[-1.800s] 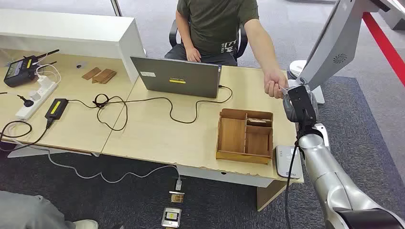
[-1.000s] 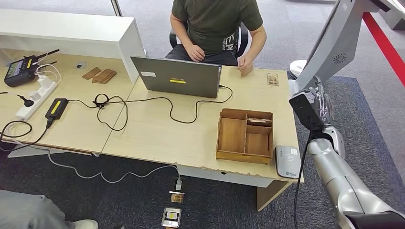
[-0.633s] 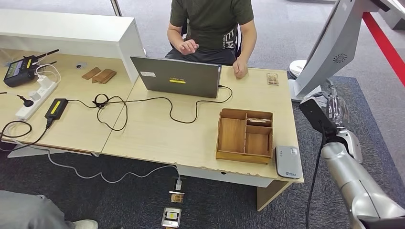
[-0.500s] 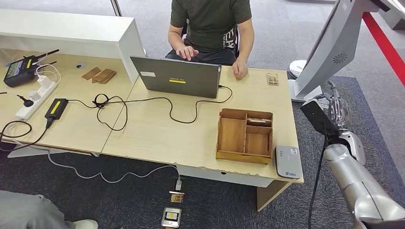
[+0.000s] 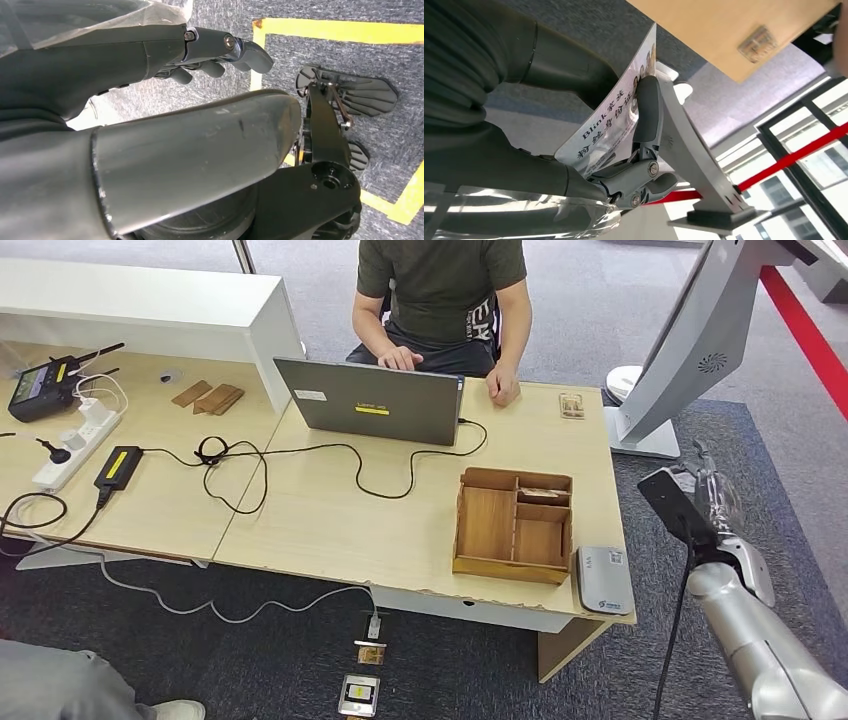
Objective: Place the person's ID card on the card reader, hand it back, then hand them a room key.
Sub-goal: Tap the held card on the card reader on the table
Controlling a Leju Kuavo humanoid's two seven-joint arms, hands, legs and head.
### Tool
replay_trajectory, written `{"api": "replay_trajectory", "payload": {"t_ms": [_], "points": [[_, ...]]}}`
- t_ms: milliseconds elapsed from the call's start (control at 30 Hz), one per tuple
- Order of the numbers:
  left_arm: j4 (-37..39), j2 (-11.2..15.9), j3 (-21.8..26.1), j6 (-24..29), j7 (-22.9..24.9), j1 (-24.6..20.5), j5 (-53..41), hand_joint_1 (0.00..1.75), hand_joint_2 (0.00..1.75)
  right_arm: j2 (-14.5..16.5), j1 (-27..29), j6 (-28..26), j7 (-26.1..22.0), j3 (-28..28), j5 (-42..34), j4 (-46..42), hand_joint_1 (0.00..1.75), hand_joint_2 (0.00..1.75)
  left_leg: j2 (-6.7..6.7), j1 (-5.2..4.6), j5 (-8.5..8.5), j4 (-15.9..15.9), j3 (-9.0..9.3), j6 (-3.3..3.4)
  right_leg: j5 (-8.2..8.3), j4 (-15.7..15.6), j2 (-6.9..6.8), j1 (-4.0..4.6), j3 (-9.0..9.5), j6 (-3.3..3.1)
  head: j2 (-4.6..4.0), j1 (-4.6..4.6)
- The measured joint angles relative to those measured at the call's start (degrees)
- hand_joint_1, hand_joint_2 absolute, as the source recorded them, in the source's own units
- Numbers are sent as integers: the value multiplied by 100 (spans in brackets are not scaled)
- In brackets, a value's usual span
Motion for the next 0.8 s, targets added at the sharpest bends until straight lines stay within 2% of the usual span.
{"api": "replay_trajectory", "payload": {"t_ms": [200, 333, 800], "points": [[0, -1, 0, -1, 24, -2, 38, 0, 0, -27, 764, -36, 93, 11, -268, -5, 175, 175, -1, 0, -3, -1, -3, 2, 0, -1, 0, 1, -1, 0, 0, -2], [0, -2, 2, -1, 37, -2, 61, 0, 0, -26, 1062, -133, 261, 31, -246, 2, 175, 175, 1, 1, -3, -2, -3, 2, -1, 0, 0, 1, -2, -1, 0, -1], [0, -4, 10, -1, 58, -4, 93, 0, 0, -86, 1259, -204, 272, 69, -251, 10, 175, 175, 3, 0, -2, -1, -2, 2, 0, -1, 1, 0, -2, 0, 0, -1]]}}
